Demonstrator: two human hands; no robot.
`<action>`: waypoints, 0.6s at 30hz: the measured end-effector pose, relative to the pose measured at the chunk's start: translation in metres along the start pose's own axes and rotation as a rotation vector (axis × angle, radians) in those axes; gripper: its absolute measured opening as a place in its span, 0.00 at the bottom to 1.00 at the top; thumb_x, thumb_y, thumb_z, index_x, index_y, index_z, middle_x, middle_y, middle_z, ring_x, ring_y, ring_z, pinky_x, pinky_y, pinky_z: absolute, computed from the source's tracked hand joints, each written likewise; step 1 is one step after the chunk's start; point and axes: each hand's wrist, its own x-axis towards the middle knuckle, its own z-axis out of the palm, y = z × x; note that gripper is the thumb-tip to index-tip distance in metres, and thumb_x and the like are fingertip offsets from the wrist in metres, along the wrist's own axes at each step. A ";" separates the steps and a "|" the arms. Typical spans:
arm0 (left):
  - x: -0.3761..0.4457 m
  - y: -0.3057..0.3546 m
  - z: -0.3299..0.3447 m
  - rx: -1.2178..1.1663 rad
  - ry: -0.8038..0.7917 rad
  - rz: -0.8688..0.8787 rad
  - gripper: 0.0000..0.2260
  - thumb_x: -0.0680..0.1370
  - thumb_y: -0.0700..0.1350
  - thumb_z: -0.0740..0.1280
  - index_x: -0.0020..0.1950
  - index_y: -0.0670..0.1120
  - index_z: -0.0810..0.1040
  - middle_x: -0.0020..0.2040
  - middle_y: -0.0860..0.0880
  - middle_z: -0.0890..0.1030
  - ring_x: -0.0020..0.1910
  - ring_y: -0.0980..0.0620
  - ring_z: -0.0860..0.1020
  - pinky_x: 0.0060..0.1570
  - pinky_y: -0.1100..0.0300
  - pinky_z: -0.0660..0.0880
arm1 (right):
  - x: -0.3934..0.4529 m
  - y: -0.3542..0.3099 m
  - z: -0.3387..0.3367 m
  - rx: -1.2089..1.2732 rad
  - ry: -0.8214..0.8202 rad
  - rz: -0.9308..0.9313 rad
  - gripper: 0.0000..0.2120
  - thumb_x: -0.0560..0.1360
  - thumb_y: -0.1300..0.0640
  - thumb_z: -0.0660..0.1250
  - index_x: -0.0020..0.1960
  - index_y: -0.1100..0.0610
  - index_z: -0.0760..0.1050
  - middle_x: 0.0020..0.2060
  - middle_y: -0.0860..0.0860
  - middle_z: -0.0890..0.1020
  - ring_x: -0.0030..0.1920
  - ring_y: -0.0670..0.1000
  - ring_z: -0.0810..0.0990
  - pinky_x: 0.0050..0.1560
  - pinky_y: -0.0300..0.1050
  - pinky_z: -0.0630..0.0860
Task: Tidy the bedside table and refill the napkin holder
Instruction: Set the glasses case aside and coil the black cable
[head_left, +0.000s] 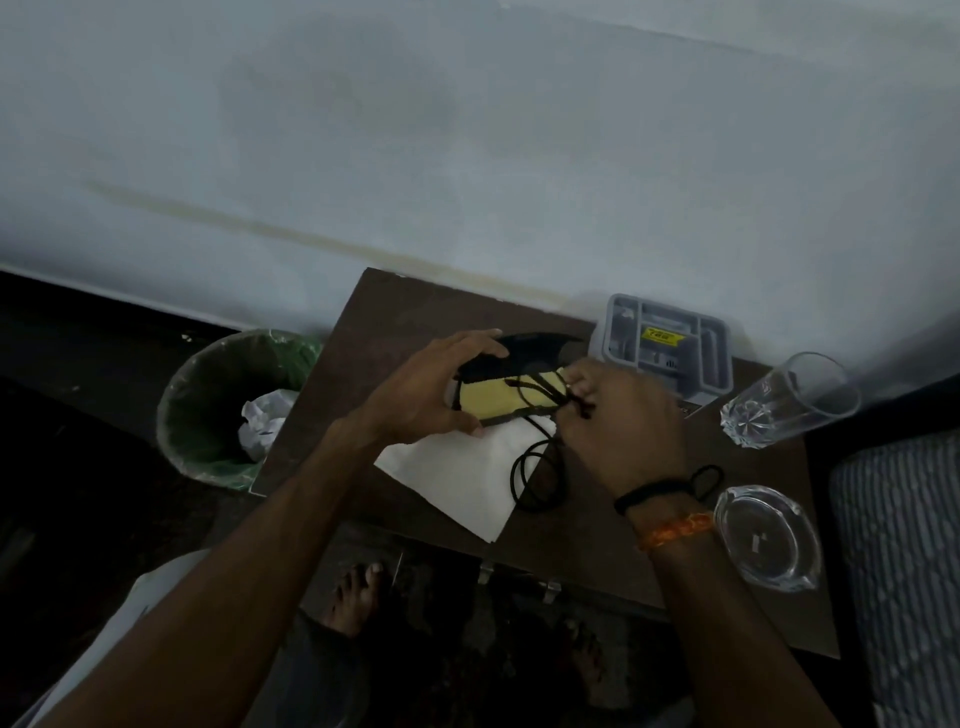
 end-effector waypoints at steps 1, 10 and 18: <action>0.000 -0.001 -0.001 -0.009 -0.010 0.010 0.39 0.64 0.45 0.81 0.72 0.51 0.70 0.76 0.55 0.66 0.70 0.51 0.70 0.66 0.50 0.73 | 0.004 -0.001 0.005 0.034 0.001 -0.039 0.11 0.68 0.60 0.69 0.49 0.50 0.81 0.41 0.49 0.84 0.43 0.53 0.81 0.43 0.52 0.81; 0.003 -0.004 -0.004 -0.041 -0.064 0.066 0.42 0.63 0.44 0.82 0.74 0.49 0.69 0.76 0.52 0.66 0.73 0.53 0.69 0.69 0.49 0.71 | 0.024 0.006 0.041 -0.062 0.021 -0.278 0.15 0.67 0.66 0.69 0.51 0.53 0.84 0.42 0.51 0.86 0.45 0.58 0.81 0.47 0.55 0.78; 0.005 -0.007 -0.004 -0.038 -0.077 0.071 0.41 0.62 0.43 0.82 0.74 0.49 0.70 0.76 0.53 0.67 0.73 0.56 0.66 0.72 0.53 0.67 | 0.029 -0.002 0.061 -0.008 -0.038 -0.258 0.16 0.67 0.67 0.66 0.50 0.56 0.85 0.42 0.55 0.87 0.42 0.61 0.81 0.42 0.55 0.79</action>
